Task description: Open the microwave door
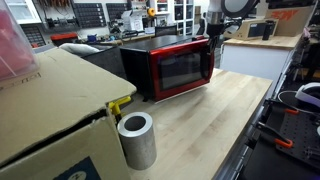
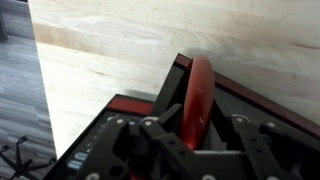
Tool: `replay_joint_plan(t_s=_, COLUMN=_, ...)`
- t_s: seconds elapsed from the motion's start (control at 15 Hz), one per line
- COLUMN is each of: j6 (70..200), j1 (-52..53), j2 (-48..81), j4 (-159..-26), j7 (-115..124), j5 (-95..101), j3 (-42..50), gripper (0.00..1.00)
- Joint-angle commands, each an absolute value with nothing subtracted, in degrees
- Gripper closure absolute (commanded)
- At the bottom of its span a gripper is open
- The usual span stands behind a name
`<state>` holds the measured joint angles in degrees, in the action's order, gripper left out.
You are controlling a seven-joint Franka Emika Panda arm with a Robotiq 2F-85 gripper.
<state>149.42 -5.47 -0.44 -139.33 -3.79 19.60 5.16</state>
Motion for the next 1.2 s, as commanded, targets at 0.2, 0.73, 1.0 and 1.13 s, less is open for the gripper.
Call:
replay_joint_plan(t_s=0.2, j6=145.7, j1=-5.3, j2=-15.3, j4=-153.6, j7=-11.6, j5=23.1, j3=4.5, gripper=0.08)
replay_joint_plan(t_s=0.73, j6=134.6, j1=-4.8, j2=-25.0, j4=-148.7, j7=-27.5, j5=22.4, j3=6.8, gripper=0.0)
replay_joint_plan(t_s=1.0, j6=130.7, j1=-3.2, j2=-18.4, j4=-139.3, j7=-33.6, j5=20.2, j3=8.5, gripper=0.0)
replay_joint_plan(t_s=1.13, j6=129.9, j1=-1.9, j2=-13.9, j4=-134.9, j7=-38.1, j5=17.5, j3=9.5, gripper=0.0)
